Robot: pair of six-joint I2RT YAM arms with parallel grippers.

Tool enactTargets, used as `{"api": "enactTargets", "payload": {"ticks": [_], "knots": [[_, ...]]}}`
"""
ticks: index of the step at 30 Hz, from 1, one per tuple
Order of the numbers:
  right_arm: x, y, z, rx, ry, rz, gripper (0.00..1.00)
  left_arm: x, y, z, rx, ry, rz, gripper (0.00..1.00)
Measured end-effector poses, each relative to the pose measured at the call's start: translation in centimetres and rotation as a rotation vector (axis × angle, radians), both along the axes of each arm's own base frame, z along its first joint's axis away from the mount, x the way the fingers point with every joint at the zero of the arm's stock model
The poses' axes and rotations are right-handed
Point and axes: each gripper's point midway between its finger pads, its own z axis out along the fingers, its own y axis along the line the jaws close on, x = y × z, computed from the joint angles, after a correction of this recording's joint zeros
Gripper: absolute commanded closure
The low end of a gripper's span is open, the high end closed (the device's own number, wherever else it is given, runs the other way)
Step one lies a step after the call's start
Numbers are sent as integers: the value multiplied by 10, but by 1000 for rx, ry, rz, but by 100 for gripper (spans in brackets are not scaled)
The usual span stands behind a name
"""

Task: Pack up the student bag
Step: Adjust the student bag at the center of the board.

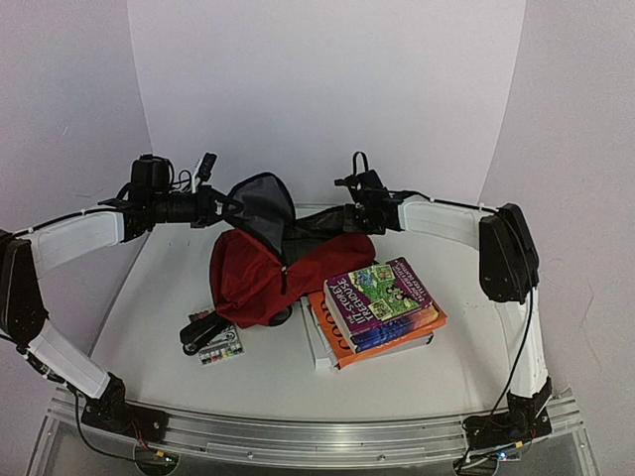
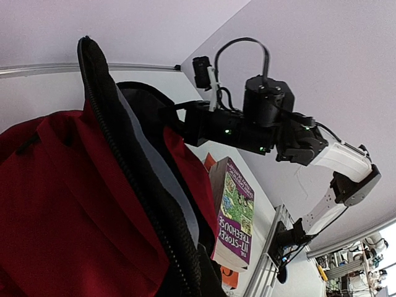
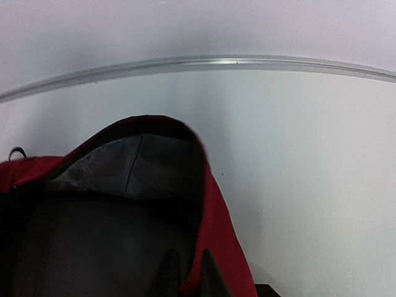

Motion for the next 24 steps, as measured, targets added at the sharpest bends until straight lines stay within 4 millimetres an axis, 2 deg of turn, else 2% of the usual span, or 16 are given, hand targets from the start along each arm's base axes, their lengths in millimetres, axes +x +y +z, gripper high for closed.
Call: {"api": "enactTargets", "payload": {"ticks": [3, 5, 7, 10, 14, 16, 19, 22, 24], "knots": [[8, 9, 29, 39, -46, 20, 100, 5, 9, 4, 28, -13, 78, 100], [12, 16, 61, 75, -90, 40, 100, 8, 17, 11, 41, -29, 141, 100], [15, 23, 107, 129, -160, 68, 100, 8, 25, 21, 46, -45, 200, 100], [9, 32, 192, 230, -289, 137, 100, 5, 36, 39, 21, -68, 276, 100], [-24, 40, 304, 372, -476, 268, 100, -8, 47, 47, -38, -58, 337, 100], [-42, 40, 343, 420, -551, 326, 100, -13, 50, 43, -67, -32, 350, 99], [-62, 39, 385, 475, -648, 397, 100, -21, 51, 33, -101, 6, 356, 96], [-68, 43, 397, 489, -688, 451, 100, -29, 53, 24, -120, 39, 360, 91], [-68, 48, 393, 481, -684, 477, 100, -32, 53, 21, -126, 50, 359, 79]]}}
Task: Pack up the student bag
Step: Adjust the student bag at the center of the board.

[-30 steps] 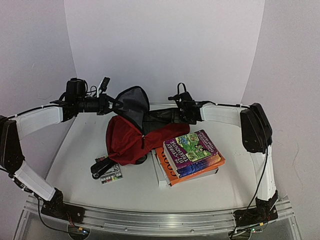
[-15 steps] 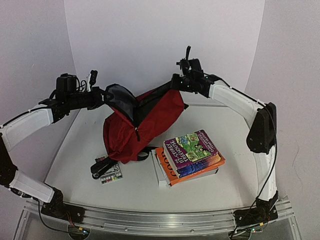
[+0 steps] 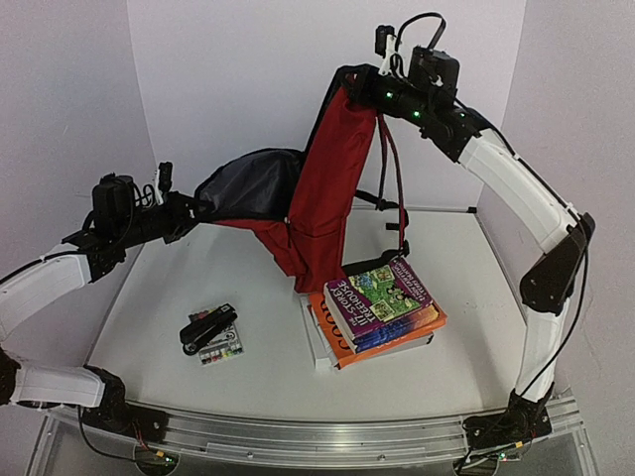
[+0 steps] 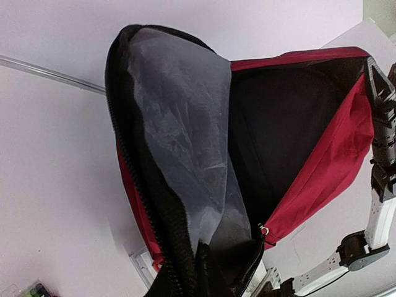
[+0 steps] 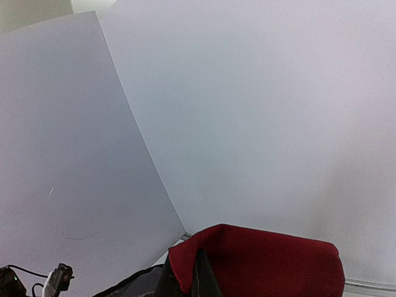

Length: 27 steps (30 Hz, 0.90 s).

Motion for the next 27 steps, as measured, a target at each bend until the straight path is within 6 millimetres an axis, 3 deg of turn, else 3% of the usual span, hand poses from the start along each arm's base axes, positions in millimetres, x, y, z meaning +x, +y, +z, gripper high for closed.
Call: {"api": "enactTargets", "payload": {"ticks": [2, 5, 8, 10, 16, 20, 24, 27], "knots": [[1, 7, -7, -21, -3, 29, 100, -1, 0, -5, -9, 18, -2, 64], [2, 19, -24, -57, -1, 91, 100, -4, -3, -16, -3, 49, -23, 29], [-2, 33, -45, -100, 14, 172, 100, -5, -8, -26, 12, 75, -64, 11], [-5, 40, -54, -119, 19, 219, 100, -4, -11, -36, 35, 98, -87, 4], [-24, 54, -55, -123, -3, 355, 100, 12, -8, -57, 158, 133, -59, 0], [-34, 59, -49, -109, -24, 418, 100, 37, 19, -62, 298, 146, 112, 0], [-41, 62, -48, -107, -33, 460, 100, 50, 45, -41, 416, 91, 233, 0], [-47, 65, -48, -108, -36, 500, 100, 52, 44, -9, 459, -6, 214, 1]]}}
